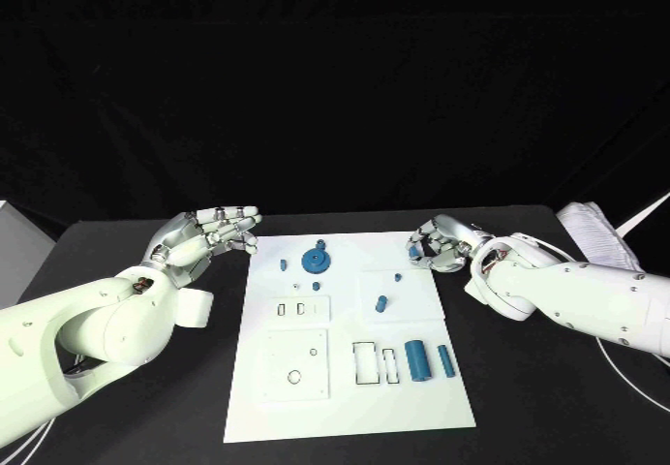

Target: Assemble the parts on the task board

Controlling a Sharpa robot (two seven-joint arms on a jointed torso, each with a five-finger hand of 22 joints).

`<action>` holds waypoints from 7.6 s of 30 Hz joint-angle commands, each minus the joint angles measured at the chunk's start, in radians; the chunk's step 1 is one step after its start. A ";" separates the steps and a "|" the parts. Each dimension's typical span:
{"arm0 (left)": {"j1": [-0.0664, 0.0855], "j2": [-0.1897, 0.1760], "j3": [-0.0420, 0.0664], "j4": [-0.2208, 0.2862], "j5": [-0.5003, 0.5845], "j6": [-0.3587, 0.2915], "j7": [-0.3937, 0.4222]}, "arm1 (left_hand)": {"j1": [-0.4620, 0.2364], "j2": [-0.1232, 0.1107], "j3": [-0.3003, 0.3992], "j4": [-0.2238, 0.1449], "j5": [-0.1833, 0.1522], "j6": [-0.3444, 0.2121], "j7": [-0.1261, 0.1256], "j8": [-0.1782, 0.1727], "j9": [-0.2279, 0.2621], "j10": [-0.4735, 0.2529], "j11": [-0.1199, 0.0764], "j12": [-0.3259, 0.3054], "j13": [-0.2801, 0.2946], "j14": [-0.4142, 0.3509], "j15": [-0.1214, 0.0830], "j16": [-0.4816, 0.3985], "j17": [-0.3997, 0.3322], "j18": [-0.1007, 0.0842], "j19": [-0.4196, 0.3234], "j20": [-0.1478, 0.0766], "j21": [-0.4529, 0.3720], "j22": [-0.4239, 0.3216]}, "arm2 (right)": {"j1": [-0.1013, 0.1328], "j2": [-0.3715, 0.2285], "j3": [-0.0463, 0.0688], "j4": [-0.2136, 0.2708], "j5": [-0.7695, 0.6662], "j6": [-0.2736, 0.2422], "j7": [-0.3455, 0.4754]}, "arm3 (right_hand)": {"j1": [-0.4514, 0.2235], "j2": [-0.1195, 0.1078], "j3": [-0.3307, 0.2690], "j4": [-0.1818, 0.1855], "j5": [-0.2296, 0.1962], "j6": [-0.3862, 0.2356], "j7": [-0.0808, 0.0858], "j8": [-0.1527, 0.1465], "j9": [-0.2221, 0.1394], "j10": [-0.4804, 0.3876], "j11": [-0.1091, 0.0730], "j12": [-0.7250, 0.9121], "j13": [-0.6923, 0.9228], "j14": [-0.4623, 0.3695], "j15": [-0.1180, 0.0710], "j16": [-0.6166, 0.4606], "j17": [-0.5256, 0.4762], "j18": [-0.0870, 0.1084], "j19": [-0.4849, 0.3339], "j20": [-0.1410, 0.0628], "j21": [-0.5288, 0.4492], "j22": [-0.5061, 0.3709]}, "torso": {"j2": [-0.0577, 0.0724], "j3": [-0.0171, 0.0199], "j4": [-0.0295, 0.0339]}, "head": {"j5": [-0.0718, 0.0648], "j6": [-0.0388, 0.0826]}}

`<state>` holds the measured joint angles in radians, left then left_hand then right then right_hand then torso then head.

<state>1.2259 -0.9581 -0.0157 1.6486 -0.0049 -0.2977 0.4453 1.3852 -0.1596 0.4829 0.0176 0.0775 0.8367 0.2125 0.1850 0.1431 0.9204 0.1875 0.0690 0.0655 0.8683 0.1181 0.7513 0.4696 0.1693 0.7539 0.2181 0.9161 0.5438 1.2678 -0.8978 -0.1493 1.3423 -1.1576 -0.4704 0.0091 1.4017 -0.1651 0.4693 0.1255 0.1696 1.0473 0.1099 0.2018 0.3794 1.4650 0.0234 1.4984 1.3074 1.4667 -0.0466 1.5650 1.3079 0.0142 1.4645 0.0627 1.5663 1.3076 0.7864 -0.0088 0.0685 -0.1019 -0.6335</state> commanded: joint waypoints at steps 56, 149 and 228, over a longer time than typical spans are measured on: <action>0.001 0.007 0.001 -0.015 -0.002 0.017 0.008 | -0.005 0.006 0.002 -0.007 -0.005 -0.009 0.018 -0.003 -0.002 -0.010 -0.002 0.001 0.000 -0.008 0.004 0.007 -0.003 0.014 -0.010 0.000 0.007 0.002 | 0.034 -0.026 0.007 0.077 -0.010 -0.049 -0.030 | -0.022 0.016 0.024 -0.017 -0.010 0.007 -0.015 0.077 0.046 0.049 -0.005 -0.005 0.199 0.104 0.000 0.006 0.263 -0.014 0.106 -0.002 0.004 0.263 | -0.007 -0.0029 -0.0028 | -0.005 0.033; 0.001 0.027 0.000 -0.072 -0.002 0.023 0.012 | -0.007 0.007 0.002 -0.008 -0.005 -0.008 0.018 -0.002 -0.001 -0.010 -0.002 0.002 0.000 -0.008 0.004 0.010 -0.005 0.014 -0.012 0.000 0.010 0.003 | 0.055 0.023 0.008 0.076 0.001 -0.048 -0.100 | -0.074 -0.032 0.023 -0.027 -0.021 -0.082 0.020 0.044 0.026 0.029 0.022 -0.035 0.178 0.104 0.020 0.006 0.263 -0.014 0.106 0.011 0.004 0.263 | -0.030 -0.0100 -0.0066 | 0.004 0.013; -0.067 0.075 0.006 -0.080 0.002 -0.176 0.030 | -1.385 0.160 -0.483 -0.018 -0.078 -0.837 -0.212 -0.185 -0.143 -0.920 -0.188 -0.069 -0.065 -0.868 -0.118 -0.751 -0.470 -0.169 -0.754 -0.218 -0.916 -0.544 | 0.001 0.040 0.031 0.099 0.220 -0.104 0.032 | -1.402 0.165 -0.469 -0.125 -0.170 -1.047 -0.110 -0.202 -0.379 -1.465 -0.023 -1.498 -1.307 -1.467 0.047 -1.565 -1.308 -0.014 -1.464 -0.063 -1.566 -1.308 | -0.119 -0.0028 -0.0381 | 0.053 0.028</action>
<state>1.1631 -0.8907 -0.0112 1.5657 -0.0037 -0.3724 0.4486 0.5026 -0.0177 0.0588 0.0007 0.0115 0.1001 0.0274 0.0220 0.0173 0.1097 0.0217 0.0114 0.0079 0.1031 0.0146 0.0914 0.0560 0.0365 0.0897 0.0265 0.1113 0.0661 1.2718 -0.8598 -0.1201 1.4364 -1.0372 -0.5473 -0.0253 0.4952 -0.0248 0.0400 0.0140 0.0193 0.0989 0.0223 0.0147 0.0383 0.6228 0.0117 0.5755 0.5729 0.7815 0.0032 0.8325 0.6753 0.0143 0.7826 0.0152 0.8320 0.6748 0.7131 -0.0160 0.0416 -0.0630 -0.6074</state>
